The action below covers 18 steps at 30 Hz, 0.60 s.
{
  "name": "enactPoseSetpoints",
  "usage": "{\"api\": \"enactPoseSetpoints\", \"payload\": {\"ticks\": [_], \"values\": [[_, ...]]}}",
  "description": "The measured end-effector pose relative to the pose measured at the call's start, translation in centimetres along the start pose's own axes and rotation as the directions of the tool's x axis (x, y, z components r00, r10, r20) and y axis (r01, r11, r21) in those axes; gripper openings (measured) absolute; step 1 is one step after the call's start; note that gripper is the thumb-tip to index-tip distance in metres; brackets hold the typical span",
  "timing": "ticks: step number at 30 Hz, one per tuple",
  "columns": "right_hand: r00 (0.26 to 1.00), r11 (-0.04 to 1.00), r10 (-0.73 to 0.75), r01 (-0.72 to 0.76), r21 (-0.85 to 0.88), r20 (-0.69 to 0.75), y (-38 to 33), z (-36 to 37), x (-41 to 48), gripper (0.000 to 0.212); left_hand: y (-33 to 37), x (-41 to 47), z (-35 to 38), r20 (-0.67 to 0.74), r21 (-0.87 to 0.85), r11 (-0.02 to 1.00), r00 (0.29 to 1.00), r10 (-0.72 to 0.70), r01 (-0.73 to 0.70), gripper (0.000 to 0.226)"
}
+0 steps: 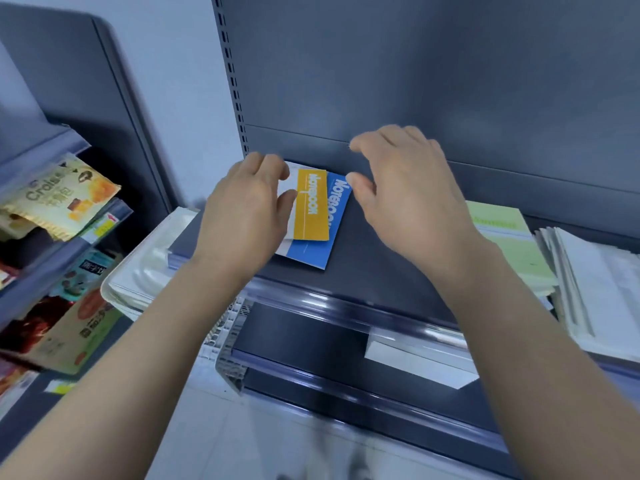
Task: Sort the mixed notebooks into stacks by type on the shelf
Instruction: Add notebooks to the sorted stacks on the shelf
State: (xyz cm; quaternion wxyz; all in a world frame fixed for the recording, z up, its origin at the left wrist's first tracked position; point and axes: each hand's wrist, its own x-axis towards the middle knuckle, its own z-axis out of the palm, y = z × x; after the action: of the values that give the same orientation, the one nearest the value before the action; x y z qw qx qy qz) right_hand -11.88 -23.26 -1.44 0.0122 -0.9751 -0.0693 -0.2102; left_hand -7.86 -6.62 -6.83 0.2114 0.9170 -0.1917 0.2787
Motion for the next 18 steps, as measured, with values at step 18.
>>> {"api": "enactPoseSetpoints", "payload": {"ticks": [18], "values": [[0.992, 0.996, 0.002, -0.013, 0.086, 0.124, 2.2, 10.0, 6.7, 0.021, -7.3, 3.2, 10.5, 0.469, 0.234, 0.826, 0.684, -0.558, 0.513, 0.063]]}}
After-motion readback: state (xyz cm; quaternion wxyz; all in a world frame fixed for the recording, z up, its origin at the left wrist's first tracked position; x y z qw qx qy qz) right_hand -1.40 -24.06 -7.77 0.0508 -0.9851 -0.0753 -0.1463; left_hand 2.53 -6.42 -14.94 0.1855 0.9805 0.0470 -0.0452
